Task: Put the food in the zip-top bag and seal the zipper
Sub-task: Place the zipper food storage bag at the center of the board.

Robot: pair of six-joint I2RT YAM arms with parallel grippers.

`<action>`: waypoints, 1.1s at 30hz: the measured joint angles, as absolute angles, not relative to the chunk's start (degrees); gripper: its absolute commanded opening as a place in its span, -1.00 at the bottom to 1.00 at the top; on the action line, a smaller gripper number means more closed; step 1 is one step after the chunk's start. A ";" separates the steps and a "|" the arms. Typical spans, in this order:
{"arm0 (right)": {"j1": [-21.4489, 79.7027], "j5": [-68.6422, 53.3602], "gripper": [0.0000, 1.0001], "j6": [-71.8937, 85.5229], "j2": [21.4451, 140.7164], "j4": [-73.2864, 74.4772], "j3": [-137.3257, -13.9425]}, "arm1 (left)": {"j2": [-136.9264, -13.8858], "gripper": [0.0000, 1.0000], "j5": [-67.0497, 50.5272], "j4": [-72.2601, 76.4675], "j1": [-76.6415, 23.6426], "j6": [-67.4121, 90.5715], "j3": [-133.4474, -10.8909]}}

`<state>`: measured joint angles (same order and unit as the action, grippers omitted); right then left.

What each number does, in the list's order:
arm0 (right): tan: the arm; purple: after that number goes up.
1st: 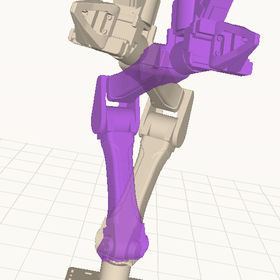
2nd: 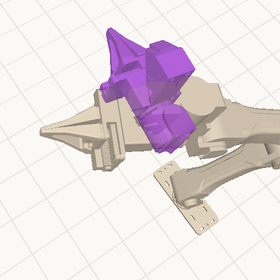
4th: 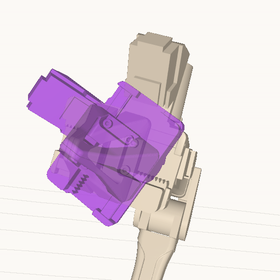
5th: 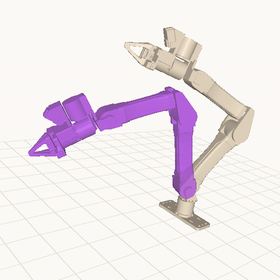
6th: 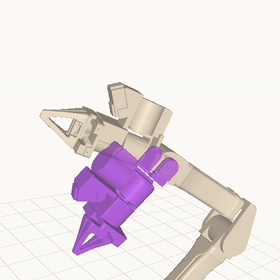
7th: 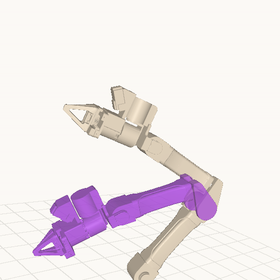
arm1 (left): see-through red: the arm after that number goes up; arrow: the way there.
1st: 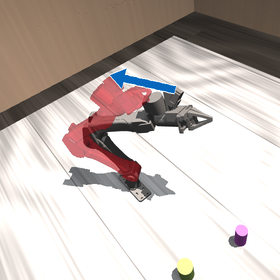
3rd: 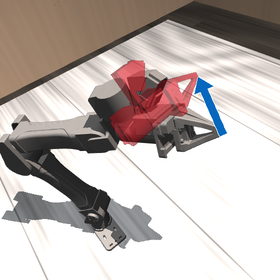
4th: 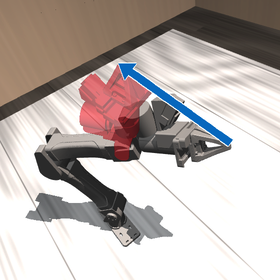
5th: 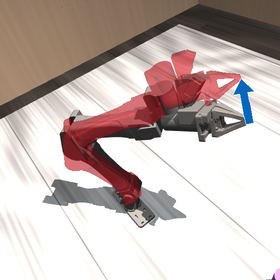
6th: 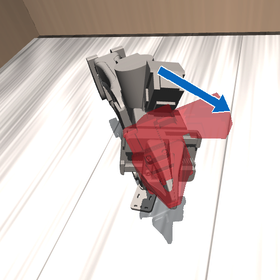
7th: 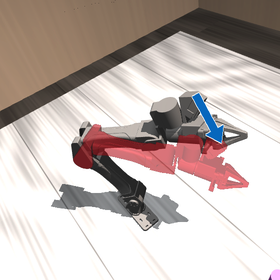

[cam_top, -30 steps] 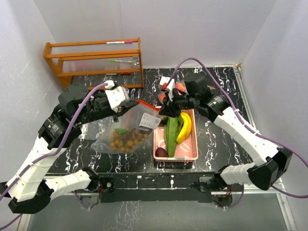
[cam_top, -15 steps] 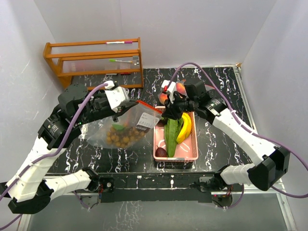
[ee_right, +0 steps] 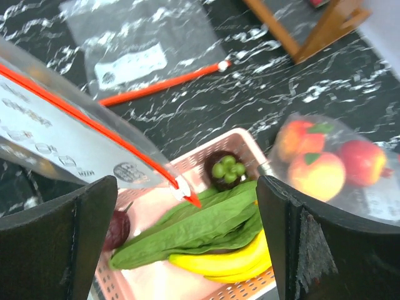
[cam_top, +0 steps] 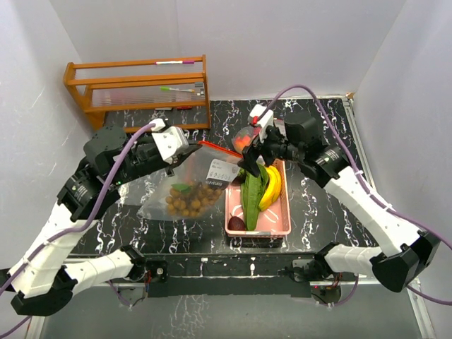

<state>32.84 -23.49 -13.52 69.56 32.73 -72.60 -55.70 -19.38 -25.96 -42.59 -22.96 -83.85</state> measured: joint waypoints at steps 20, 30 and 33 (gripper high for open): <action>32.77 -8.01 0.96 -5.48 63.05 26.22 -74.76 | -76.27 -1.00 9.54 -6.66 -42.59 -28.69 -77.60; 32.77 -6.09 0.96 -4.54 60.75 25.52 -71.90 | -93.84 -0.53 16.71 14.31 -42.59 -37.91 -75.90; 32.77 -5.67 0.97 -4.34 60.01 25.87 -71.44 | -95.22 0.68 16.03 15.33 -42.59 -36.86 -73.82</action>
